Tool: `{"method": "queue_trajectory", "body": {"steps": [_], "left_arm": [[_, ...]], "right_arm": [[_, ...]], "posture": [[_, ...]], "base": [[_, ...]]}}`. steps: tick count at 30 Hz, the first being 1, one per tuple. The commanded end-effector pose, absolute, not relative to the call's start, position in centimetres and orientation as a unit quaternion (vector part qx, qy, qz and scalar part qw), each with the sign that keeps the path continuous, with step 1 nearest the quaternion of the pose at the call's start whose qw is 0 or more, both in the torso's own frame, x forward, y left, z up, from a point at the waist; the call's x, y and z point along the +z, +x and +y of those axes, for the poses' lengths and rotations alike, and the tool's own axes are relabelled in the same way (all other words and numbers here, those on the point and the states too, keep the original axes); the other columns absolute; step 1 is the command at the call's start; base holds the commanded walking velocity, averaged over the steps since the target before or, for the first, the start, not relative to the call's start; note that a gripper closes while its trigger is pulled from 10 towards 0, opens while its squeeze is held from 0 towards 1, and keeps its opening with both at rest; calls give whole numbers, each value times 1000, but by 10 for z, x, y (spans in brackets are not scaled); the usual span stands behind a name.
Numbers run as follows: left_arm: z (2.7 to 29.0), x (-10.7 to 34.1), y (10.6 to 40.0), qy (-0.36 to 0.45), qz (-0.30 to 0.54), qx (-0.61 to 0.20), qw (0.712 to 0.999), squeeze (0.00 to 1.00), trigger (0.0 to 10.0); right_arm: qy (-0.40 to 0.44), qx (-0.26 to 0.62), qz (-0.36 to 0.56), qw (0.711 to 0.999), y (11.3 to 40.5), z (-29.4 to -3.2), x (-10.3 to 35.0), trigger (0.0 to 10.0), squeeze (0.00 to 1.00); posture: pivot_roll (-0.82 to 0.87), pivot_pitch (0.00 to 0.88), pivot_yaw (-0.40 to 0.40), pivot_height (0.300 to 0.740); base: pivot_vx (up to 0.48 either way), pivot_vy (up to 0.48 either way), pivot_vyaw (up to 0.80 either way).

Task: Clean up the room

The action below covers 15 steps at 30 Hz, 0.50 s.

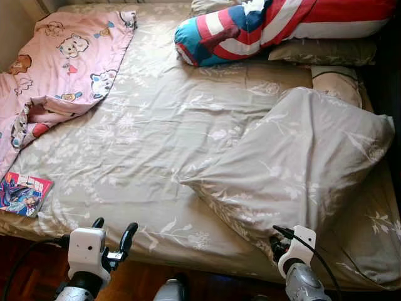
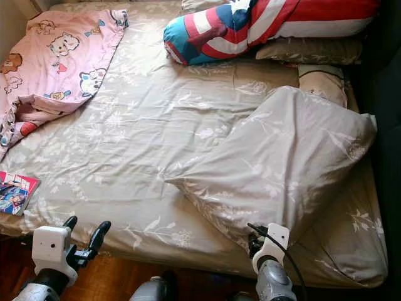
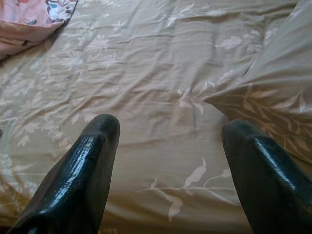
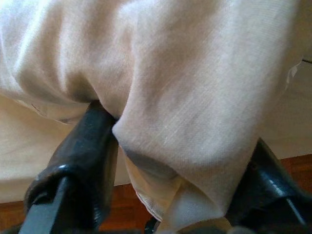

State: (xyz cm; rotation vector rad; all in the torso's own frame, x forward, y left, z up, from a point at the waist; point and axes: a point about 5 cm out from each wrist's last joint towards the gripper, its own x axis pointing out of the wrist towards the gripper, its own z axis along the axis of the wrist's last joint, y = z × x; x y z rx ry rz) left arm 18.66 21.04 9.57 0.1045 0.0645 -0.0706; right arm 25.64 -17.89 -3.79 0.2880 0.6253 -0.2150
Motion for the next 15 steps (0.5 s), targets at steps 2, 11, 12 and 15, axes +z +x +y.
{"method": "queue_trajectory", "body": {"steps": [2, 11, 12, 15], "left_arm": [[214, 89, 183, 54, 53, -28, 997, 0, 10000], [210, 79, 199, 58, 54, -35, 996, 0, 10000], [209, 77, 201, 60, 55, -39, 996, 0, 10000], [208, 75, 207, 57, 54, -39, 996, 0, 10000]], "right_arm": [[131, -91, 291, 943, 262, -173, -33, 0, 0], [112, -99, 279, 949, 266, -175, -29, 0, 0], [111, -101, 275, 950, 267, -176, -28, 0, 0], [111, -113, 266, 951, 268, -180, -26, 0, 0]], "posture": [[221, 282, 95, 740], [162, 225, 76, 740], [148, 220, 70, 740], [130, 212, 65, 740]], "base": [[0, 0, 0], [0, 0, 0], [0, 0, 0], [0, 0, 0]]}}
